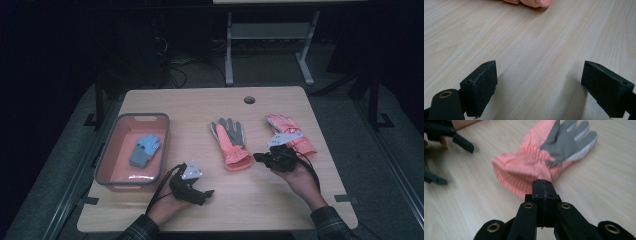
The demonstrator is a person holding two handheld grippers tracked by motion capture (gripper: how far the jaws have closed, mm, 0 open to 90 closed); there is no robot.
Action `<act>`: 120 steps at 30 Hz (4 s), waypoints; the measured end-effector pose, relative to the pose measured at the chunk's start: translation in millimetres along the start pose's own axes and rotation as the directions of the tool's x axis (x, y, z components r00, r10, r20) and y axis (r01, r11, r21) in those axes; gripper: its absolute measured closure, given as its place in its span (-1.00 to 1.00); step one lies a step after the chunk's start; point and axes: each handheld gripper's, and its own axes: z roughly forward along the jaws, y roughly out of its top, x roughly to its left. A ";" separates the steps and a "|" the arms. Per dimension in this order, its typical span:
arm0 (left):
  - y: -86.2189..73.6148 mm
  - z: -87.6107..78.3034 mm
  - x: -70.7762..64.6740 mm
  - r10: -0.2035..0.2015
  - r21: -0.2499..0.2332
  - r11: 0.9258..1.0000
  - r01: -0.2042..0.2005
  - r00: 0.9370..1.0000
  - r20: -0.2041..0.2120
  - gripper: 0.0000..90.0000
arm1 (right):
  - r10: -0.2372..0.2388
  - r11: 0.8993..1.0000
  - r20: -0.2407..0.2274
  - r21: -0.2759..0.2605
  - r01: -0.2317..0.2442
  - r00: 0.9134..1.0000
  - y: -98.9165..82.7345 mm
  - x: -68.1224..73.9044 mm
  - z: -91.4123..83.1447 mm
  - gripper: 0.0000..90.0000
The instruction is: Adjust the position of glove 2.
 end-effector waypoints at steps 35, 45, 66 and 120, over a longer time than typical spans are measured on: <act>0.6 1.0 0.5 -0.002 0.001 1.000 0.002 1.000 -0.002 -0.72 | -0.052 0.993 -0.136 0.102 0.066 0.989 34.7 4.5 49.5 1.00; 0.6 1.2 0.3 -0.005 -0.004 1.000 0.005 1.000 -0.002 -0.72 | -0.074 0.988 -0.178 0.118 0.095 0.981 11.4 5.2 18.8 1.00; 0.4 0.9 -0.2 -0.010 -0.004 1.000 0.010 1.000 -0.007 -0.72 | -0.075 0.992 -0.132 0.096 0.088 0.988 -1.5 -13.2 -12.4 1.00; 0.3 1.0 -0.5 -0.016 -0.003 1.000 0.016 1.000 -0.004 -0.72 | 0.116 0.991 0.100 0.058 -0.122 0.988 15.9 -94.7 -22.8 -0.14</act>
